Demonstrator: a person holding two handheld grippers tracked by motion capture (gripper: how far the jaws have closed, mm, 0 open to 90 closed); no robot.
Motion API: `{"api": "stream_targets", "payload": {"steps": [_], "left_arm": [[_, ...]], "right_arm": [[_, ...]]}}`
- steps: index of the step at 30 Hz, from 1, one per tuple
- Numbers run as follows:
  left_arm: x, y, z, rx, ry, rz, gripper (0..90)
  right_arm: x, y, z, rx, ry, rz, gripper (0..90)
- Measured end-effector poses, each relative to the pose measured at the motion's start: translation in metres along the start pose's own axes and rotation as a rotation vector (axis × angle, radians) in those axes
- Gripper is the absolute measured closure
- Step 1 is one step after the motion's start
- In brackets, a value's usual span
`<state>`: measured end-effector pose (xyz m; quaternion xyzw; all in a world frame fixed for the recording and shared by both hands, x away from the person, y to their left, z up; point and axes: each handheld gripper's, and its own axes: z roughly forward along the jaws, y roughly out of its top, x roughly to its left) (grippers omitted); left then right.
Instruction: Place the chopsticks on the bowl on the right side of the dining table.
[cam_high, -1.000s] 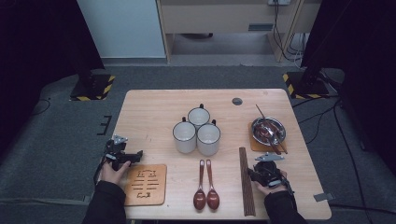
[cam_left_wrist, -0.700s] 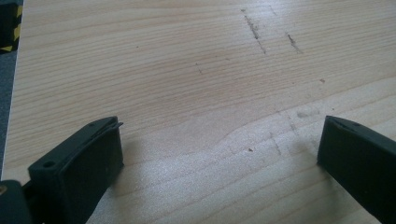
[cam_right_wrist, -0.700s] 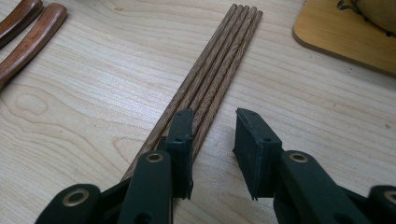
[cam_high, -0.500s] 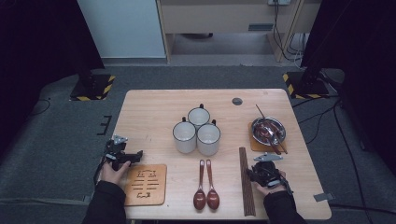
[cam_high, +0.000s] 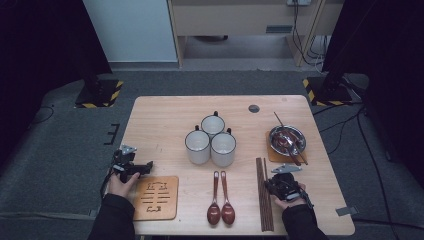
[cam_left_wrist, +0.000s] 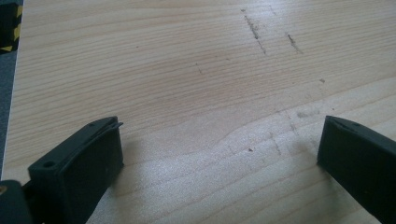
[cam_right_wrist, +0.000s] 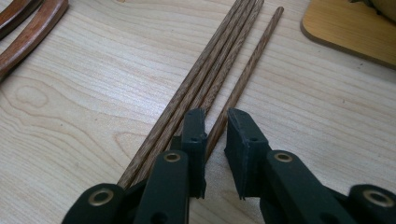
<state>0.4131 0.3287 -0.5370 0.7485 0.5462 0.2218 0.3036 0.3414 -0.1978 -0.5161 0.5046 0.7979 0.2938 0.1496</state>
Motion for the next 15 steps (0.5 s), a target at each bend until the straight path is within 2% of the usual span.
{"api": "stream_targets", "payload": {"steps": [15], "left_arm": [[0.0,0.0,0.0,0.0,0.0,-0.001,0.0]], "right_arm": [[-0.0032,-0.0006,-0.0007,0.004,-0.01,-0.009,83.0]]}}
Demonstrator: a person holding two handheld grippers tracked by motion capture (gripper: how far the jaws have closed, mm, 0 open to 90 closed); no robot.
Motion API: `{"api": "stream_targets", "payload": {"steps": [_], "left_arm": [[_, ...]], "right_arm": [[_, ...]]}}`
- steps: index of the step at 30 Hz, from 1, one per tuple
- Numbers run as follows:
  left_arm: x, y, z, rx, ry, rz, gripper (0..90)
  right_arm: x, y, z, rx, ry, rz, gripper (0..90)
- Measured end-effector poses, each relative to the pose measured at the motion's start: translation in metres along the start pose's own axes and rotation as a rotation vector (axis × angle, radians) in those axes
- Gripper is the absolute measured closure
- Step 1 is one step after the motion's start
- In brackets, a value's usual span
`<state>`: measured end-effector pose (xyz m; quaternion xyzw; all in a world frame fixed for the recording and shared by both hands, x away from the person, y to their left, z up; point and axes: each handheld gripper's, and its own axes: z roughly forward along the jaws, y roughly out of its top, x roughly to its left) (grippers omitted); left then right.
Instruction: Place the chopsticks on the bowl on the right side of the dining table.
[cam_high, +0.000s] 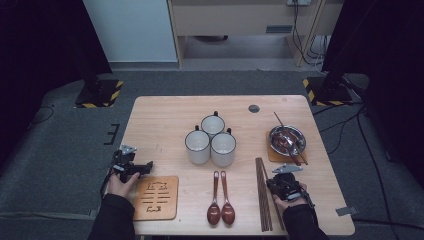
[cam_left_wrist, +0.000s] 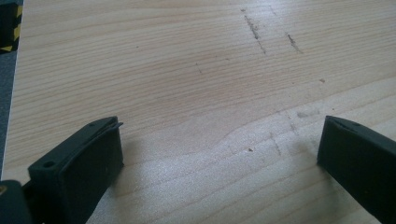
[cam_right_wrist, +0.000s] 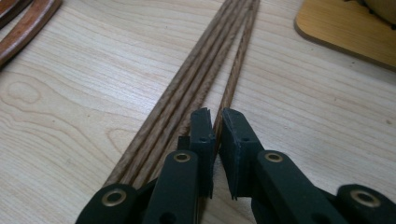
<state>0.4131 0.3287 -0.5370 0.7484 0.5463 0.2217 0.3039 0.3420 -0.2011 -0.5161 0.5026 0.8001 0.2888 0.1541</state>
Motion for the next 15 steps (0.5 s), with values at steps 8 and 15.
{"api": "stream_targets", "payload": {"steps": [8,15], "left_arm": [[0.0,0.0,0.0,0.0,0.0,0.0,0.0],[0.0,0.0,0.0,0.0,0.0,0.001,0.0]], "right_arm": [[-0.006,-0.001,-0.001,0.005,-0.024,0.008,83.9],[-0.012,-0.001,-0.002,0.005,-0.031,0.024,84.5]]}}
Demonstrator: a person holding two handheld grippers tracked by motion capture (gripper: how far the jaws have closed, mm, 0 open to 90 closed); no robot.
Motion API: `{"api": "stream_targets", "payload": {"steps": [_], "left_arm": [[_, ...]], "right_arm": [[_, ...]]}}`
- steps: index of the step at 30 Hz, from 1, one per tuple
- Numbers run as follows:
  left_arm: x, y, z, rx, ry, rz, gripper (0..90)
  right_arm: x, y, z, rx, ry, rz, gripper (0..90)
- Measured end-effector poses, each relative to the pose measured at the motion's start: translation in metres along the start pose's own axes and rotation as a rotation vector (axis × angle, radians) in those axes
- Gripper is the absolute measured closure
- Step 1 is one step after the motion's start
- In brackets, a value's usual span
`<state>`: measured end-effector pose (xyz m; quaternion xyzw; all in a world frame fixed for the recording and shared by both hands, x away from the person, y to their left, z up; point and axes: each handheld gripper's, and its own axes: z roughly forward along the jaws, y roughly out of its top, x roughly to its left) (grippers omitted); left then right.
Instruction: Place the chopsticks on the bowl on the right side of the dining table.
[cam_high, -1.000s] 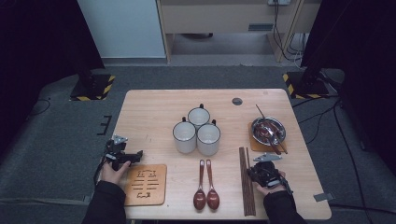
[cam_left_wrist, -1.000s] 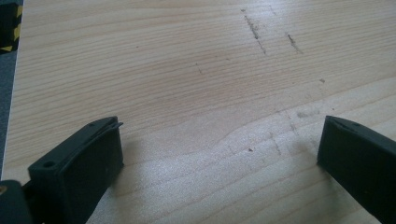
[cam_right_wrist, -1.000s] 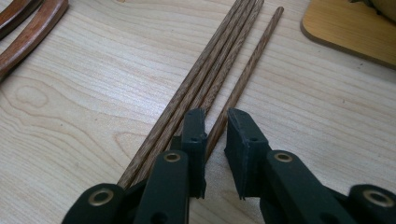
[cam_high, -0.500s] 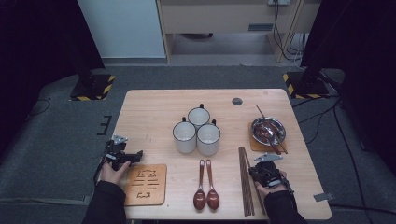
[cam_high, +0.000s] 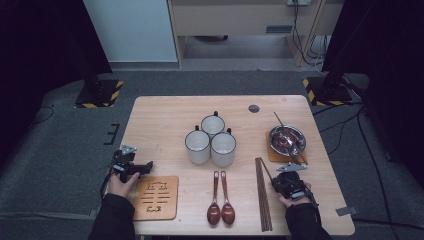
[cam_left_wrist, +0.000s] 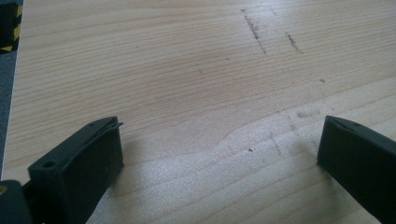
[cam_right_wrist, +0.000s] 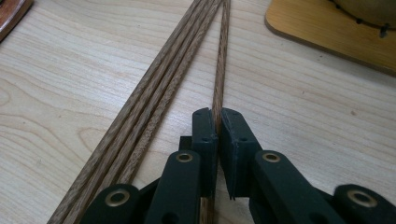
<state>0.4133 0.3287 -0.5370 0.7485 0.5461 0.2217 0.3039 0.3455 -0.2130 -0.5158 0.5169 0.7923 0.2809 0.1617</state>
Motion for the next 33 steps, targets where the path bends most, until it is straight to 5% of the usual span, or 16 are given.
{"api": "stream_targets", "payload": {"steps": [22,33], "left_arm": [[0.0,0.0,0.0,0.0,0.0,0.0,0.0],[0.0,0.0,0.0,0.0,0.0,0.0,0.0]], "right_arm": [[-0.019,-0.005,-0.004,-0.001,-0.024,0.027,84.8],[-0.022,-0.008,-0.012,-0.026,-0.018,0.039,76.2]]}}
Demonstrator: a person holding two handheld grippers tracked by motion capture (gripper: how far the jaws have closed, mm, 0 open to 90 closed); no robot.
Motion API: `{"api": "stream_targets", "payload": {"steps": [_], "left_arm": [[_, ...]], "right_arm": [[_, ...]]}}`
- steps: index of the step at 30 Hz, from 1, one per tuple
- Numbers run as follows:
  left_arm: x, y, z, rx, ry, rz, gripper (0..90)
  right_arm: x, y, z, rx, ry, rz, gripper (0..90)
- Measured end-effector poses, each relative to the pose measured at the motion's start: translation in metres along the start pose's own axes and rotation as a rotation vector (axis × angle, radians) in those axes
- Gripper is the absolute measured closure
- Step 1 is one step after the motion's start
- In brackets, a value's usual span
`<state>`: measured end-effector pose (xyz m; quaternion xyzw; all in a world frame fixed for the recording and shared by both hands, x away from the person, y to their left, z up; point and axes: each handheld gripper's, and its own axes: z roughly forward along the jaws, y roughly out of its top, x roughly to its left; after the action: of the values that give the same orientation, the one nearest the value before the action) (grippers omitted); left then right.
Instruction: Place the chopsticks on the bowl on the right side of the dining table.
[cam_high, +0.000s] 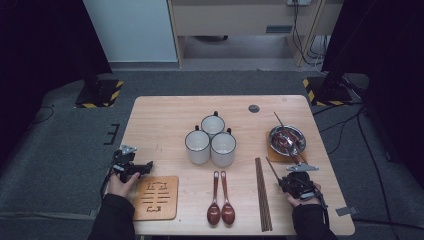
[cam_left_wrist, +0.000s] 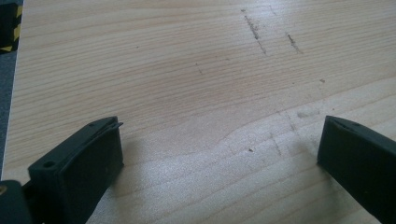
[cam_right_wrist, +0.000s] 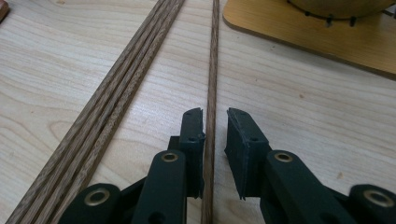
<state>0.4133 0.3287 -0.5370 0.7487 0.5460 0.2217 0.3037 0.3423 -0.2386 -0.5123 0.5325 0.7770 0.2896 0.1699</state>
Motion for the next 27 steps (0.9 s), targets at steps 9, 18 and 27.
{"api": "stream_targets", "payload": {"steps": [9,18,27], "left_arm": [[0.0,0.0,0.0,0.0,0.0,0.0,0.0],[0.0,0.0,0.0,0.0,0.0,0.0,0.0],[0.0,0.0,0.0,0.0,0.0,0.0,0.0]], "right_arm": [[-0.004,-0.013,-0.013,-0.005,0.0,0.019,76.0],[-0.002,-0.023,-0.018,0.004,0.015,0.014,78.4],[0.0,-0.023,-0.015,0.024,0.019,0.011,81.8]]}}
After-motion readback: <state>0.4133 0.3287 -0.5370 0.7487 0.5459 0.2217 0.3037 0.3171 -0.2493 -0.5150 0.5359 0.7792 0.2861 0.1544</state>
